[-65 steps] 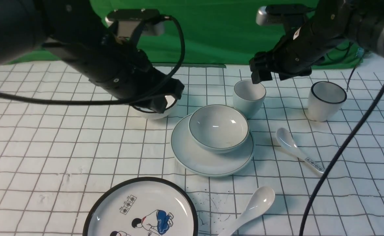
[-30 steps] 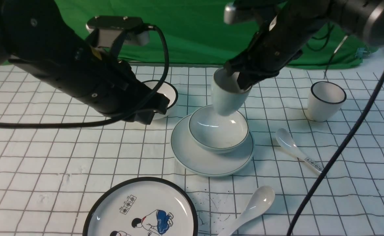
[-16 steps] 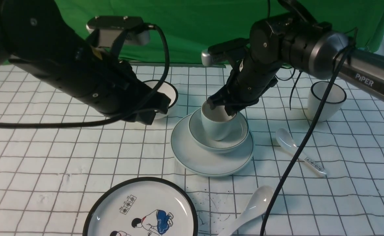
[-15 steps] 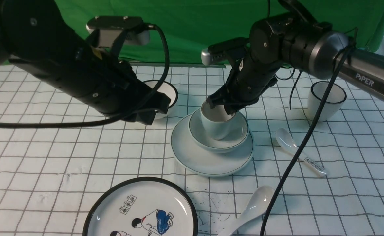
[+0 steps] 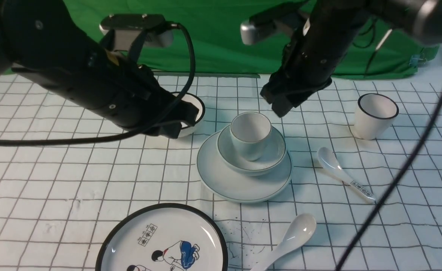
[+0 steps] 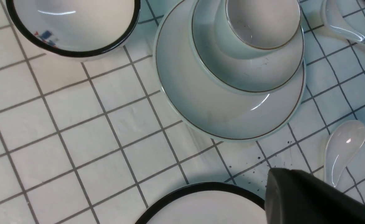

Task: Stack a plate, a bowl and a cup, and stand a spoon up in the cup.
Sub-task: Use the right arm to grab a blue soup spoon

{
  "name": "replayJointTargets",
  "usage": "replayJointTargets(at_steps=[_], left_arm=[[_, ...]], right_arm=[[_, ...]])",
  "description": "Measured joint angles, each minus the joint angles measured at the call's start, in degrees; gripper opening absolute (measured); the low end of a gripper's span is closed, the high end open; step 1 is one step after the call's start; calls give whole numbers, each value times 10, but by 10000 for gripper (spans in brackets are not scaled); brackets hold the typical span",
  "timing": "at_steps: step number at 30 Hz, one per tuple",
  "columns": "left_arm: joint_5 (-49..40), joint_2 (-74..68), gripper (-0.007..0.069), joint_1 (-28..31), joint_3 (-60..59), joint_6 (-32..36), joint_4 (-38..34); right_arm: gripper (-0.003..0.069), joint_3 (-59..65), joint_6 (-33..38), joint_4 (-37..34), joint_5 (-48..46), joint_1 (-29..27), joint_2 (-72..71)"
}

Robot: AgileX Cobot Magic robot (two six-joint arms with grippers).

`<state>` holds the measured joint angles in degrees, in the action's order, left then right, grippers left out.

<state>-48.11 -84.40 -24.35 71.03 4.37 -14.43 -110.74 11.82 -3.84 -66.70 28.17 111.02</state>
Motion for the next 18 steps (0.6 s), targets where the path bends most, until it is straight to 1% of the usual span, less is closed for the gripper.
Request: replayJointTargets(at_steps=[1,2,3,5,7,8,9,10,11,12,13,14,15,16,18], left_arm=[[-10,0,0,0,-1,0,0],[-10,0,0,0,-1,0,0],[-23,0,0,0,-1,2,1],[-34,0,0,0,-1,4,3],[-41,0,0,0,-1,10,5],[-44,0,0,0,-1,14,5],[-46,0,0,0,-1,15,6],[-47,0,0,0,-1,16,7],[-49,0,0,0,-1,17,7],[-49,0,0,0,-1,17,7],[-50,0,0,0,-1,18,7],[-52,0,0,0,-1,19,7],[-52,0,0,0,-1,19,7],[-52,0,0,0,-1,19,7],[-58,0,0,0,-1,19,7]], right_arm=[[221,45,6,-8,0,0,-37],[212,51,12,-9,0,0,-47],[196,107,30,-19,0,0,-82],[213,167,70,-38,1,0,-120],[269,245,112,-58,3,2,-150],[312,283,135,-64,5,7,-162],[361,321,155,-67,12,13,-170],[437,363,188,-70,31,26,-176],[480,397,211,-71,53,35,-176],[491,403,223,-72,65,40,-176],[558,439,256,-71,111,57,-175],[601,476,282,-66,168,77,-172],[611,480,288,-64,176,84,-171],[631,506,299,-47,222,105,-166],[638,525,301,-20,285,138,-152]])
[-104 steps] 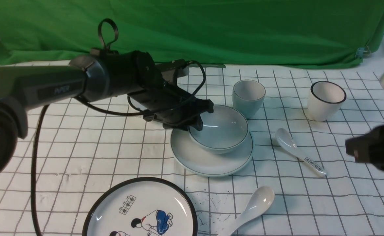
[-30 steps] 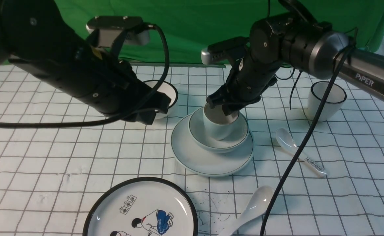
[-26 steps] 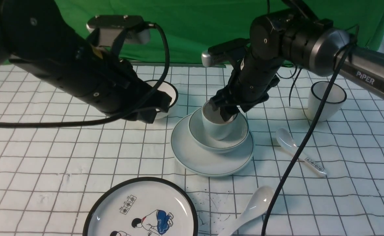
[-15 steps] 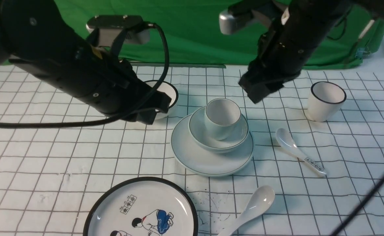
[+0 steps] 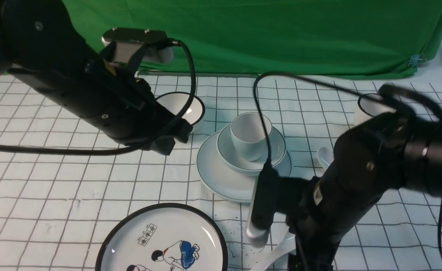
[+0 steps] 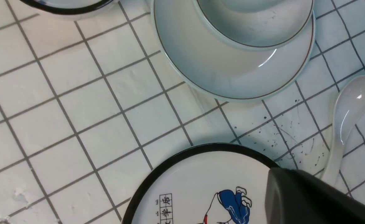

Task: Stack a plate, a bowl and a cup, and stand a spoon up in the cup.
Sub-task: Use the right arm to grab a blue soup spoon

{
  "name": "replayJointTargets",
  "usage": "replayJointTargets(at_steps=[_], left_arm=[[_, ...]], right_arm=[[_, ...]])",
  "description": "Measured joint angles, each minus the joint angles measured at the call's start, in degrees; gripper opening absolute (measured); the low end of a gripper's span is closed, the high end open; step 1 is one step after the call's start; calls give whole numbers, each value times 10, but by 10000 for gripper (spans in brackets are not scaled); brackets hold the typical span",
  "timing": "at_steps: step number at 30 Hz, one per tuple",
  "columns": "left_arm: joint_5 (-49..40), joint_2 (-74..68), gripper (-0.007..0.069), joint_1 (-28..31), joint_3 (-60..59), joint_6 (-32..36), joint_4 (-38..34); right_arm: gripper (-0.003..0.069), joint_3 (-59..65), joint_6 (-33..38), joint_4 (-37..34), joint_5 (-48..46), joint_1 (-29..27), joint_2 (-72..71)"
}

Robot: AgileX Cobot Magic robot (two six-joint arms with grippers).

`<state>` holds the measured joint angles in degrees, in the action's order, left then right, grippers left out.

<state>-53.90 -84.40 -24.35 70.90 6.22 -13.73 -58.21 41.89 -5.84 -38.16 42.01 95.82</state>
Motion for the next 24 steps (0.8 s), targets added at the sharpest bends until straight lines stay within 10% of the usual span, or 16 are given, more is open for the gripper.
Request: replayJointTargets(at_steps=[10,17,24], left_arm=[[-28,0,0,0,0,0,-9],[-35,1,1,0,0,0,-13],[-31,1,1,0,0,0,-13]], right_arm=[[569,4,9,24,99,22,71],[99,4,0,29,95,22,65],[82,-10,-111,31,174,15,-36]])
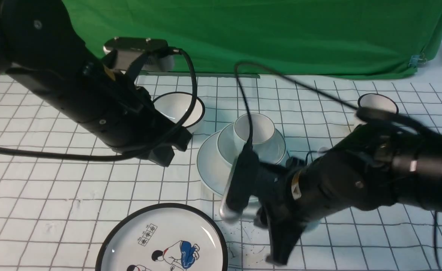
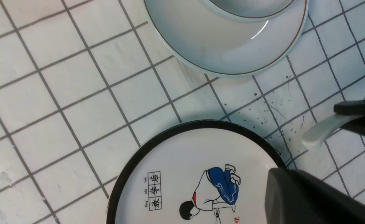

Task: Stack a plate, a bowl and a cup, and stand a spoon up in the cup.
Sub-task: Use the right arm to grab a blue soup spoon, then use the right arm to put the blue soup spoon into the blue teacup in the middle

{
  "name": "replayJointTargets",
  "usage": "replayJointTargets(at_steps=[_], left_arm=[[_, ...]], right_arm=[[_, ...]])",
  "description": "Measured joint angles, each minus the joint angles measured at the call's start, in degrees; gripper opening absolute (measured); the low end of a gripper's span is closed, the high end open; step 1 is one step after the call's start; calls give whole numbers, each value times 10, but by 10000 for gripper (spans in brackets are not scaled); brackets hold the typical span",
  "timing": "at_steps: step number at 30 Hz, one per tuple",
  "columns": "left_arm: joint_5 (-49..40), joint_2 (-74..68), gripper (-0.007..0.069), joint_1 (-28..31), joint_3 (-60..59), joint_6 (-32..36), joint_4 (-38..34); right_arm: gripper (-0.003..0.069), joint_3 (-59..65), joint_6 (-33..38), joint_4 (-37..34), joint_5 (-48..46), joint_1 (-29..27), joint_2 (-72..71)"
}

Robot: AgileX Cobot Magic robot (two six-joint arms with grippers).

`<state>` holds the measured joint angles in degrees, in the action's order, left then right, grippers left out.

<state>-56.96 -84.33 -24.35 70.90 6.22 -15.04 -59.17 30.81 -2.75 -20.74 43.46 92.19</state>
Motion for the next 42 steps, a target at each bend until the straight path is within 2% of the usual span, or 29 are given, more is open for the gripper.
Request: replayJointTargets(at_steps=[1,5,8,16,21,27,31,33,35,36,37,38,39,41,42], left_arm=[[1,0,1,0,0,0,0],[3,0,1,0,0,0,0],[6,0,1,0,0,0,0],[6,0,1,0,0,0,0],[6,0,1,0,0,-6,0],[6,0,1,0,0,-7,5],[5,0,1,0,0,-7,17],[5,0,1,0,0,-7,21],[5,0,1,0,0,-7,26],[5,0,1,0,0,-8,26],[5,0,1,0,0,-11,26],[5,0,1,0,0,-11,26],[5,3,1,0,0,-14,28],[5,6,1,0,0,-15,32],[9,22,1,0,-3,-17,42]], right_arm=[[82,0,-8,0,17,-2,-6],[82,-2,-110,-3,231,-47,-34],[82,-12,-158,-3,321,-71,-14],[82,-63,-240,-3,376,-97,78],[82,-69,-297,-3,455,-99,108],[84,-69,-328,-3,483,-102,152],[118,-69,-332,-3,497,-102,176],[174,-69,-333,-3,502,-102,181],[286,-69,-333,-3,506,-102,181],[286,-69,-333,-3,506,-102,181],[356,-69,-333,-3,501,-102,178],[364,-69,-333,-3,497,-102,177],[409,-69,-327,-3,465,-102,162],[417,-69,-317,-3,433,-102,146],[399,-69,-293,-3,342,-102,102]])
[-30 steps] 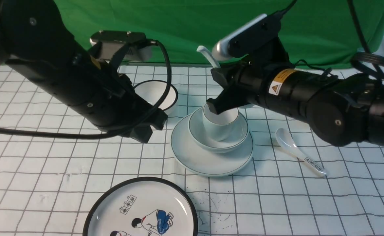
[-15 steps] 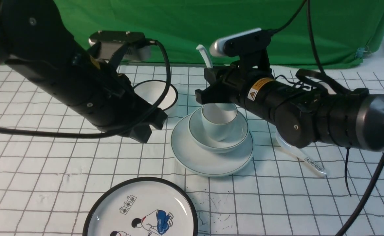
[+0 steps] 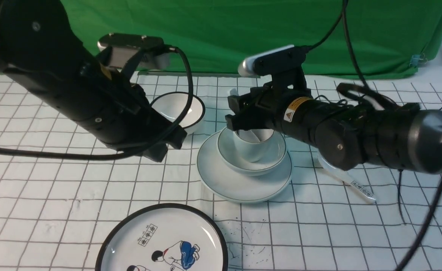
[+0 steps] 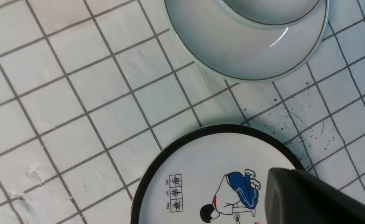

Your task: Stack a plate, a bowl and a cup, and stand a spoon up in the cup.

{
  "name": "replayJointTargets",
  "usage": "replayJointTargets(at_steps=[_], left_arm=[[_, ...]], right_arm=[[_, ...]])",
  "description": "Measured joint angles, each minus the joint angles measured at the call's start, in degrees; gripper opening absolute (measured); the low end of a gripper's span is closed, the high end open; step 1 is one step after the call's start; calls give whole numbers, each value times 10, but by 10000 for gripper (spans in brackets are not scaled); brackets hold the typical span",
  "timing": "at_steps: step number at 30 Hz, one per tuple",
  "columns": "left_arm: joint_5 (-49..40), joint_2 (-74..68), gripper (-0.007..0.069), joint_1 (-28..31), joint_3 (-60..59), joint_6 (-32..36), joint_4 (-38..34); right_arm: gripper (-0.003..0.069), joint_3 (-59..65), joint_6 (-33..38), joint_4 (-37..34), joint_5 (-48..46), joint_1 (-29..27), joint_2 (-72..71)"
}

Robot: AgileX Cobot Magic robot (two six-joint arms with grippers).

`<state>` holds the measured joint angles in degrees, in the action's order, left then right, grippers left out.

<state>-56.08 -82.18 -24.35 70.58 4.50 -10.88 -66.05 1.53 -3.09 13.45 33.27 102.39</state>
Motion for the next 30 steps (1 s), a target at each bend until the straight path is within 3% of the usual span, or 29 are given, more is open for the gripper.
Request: replayJointTargets(at_steps=[1,3,7,13,17,19,26,30], left_arm=[[5,17,1,0,-1,0,7],[16,53,1,0,-1,-1,17],[27,134,1,0,-1,-22,43],[75,289,1,0,-30,-63,90],[129,402,1,0,-102,-77,94],[180,502,1,0,-196,-79,97],[292,645,1,0,-383,-122,83],[392,693,1,0,-465,-130,87]], right_arm=[[367,0,14,0,-51,0,-41],[235,0,42,2,-152,-1,-123],[57,1,55,10,-277,-16,-292],[26,101,36,31,-301,-46,-537],[25,222,17,31,-253,-48,-692],[25,323,8,31,-199,-49,-816],[36,475,-10,31,-70,-49,-966],[85,496,-19,31,-23,-49,-1009]])
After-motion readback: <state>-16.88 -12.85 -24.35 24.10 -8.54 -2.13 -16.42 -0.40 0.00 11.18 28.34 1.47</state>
